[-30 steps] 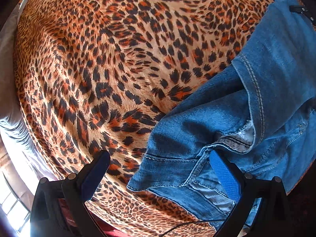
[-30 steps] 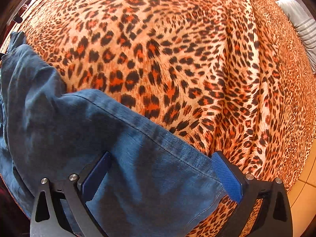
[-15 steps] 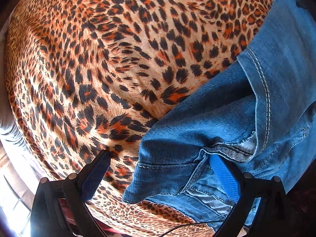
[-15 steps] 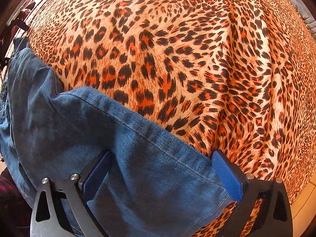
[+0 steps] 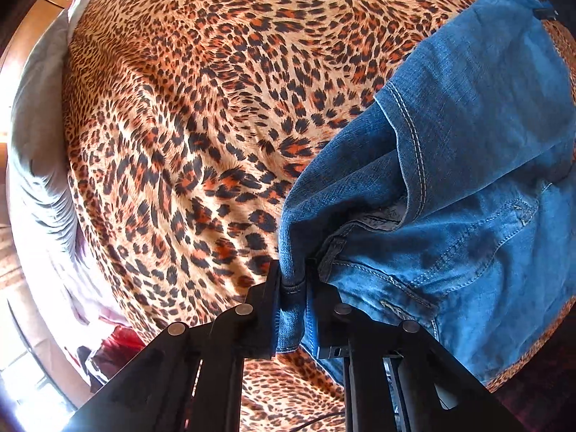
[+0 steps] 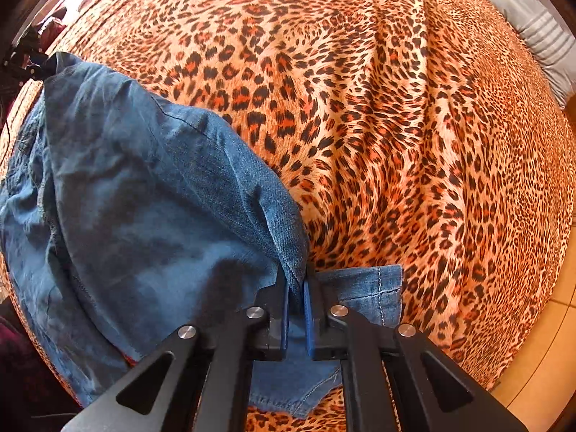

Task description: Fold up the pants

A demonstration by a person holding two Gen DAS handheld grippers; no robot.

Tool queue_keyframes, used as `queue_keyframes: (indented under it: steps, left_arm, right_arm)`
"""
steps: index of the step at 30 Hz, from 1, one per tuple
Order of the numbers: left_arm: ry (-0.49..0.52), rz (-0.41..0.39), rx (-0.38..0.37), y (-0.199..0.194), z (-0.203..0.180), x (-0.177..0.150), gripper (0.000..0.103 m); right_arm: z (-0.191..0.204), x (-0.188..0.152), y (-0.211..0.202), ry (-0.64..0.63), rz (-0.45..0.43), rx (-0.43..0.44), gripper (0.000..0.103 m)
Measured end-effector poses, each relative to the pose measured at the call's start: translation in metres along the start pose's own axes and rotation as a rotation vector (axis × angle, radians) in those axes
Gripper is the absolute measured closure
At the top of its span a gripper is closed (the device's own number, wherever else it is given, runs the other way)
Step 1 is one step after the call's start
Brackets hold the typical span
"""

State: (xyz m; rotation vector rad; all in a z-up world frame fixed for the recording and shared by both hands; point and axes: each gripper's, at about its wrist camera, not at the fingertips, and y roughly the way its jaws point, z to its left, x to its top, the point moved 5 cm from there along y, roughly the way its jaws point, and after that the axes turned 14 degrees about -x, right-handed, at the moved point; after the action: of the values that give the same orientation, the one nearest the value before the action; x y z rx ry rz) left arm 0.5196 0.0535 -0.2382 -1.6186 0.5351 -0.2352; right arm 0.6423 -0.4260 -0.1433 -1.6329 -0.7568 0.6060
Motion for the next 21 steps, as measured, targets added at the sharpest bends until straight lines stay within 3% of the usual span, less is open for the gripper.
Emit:
queue_keyframes:
  steps: [4,13,16,21]
  left_arm:
    - [-0.028,-0.022,0.007,-0.005,-0.001,-0.012,0.092]
    - [0.013,-0.100,0.039,-0.091,-0.043,-0.043,0.093]
    - [0.017,-0.149,0.043,-0.138,-0.075,-0.076,0.093]
    - [0.020,-0.240,-0.001,-0.171,-0.120,-0.133,0.093]
  right_arm:
    - [0.009,-0.021,-0.027,0.007,-0.014,-0.010,0.097]
    - [0.042,-0.056,-0.067,0.058,-0.043,-0.030,0.097]
    - [0.052,-0.076,-0.087,0.090,-0.063,-0.025,0.097]
    - [0.084,-0.138,-0.126,0.161,-0.096,0.009,0.097]
